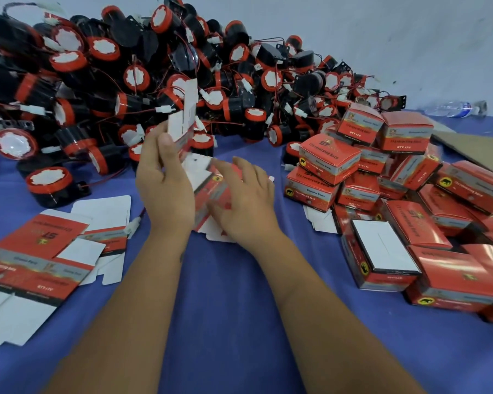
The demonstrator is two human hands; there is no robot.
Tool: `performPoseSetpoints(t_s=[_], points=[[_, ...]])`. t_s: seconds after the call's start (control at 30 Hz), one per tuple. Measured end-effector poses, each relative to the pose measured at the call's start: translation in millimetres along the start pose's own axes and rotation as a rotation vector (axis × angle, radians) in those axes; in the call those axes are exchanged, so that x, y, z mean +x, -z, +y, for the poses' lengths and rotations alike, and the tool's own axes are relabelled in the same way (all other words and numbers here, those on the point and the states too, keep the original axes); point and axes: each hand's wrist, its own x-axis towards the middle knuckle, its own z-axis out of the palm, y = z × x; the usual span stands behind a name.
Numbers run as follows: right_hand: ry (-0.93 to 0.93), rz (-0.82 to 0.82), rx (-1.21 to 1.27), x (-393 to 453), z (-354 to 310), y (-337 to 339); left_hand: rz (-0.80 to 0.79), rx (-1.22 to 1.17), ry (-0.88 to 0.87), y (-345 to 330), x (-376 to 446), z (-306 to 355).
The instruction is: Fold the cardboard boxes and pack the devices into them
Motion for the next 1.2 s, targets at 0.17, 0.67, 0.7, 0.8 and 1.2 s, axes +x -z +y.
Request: performPoseSetpoints(t_s=[0.17,0.67,0.7,0.8,1.2], points=[[-0.004,-0.046,0.131,3,3,-1,0.045,-0.255,0.340,-2,4,-3],[-0.092,0.150,0.216,7,14,11,-0.119,-0.392,0.635,4,18,-23],[-0.082,0.200,0.244,6,15,14,-0.099,-0.405,0.651,5,19,-22],[-0.045,0.269,0.201,4,16,22,-0.065,-0.447,0.694,8,21,-17],[0.006,0.250,-0.129,0,13,30,-0.336,-0.399,0.487,12,16,-2]])
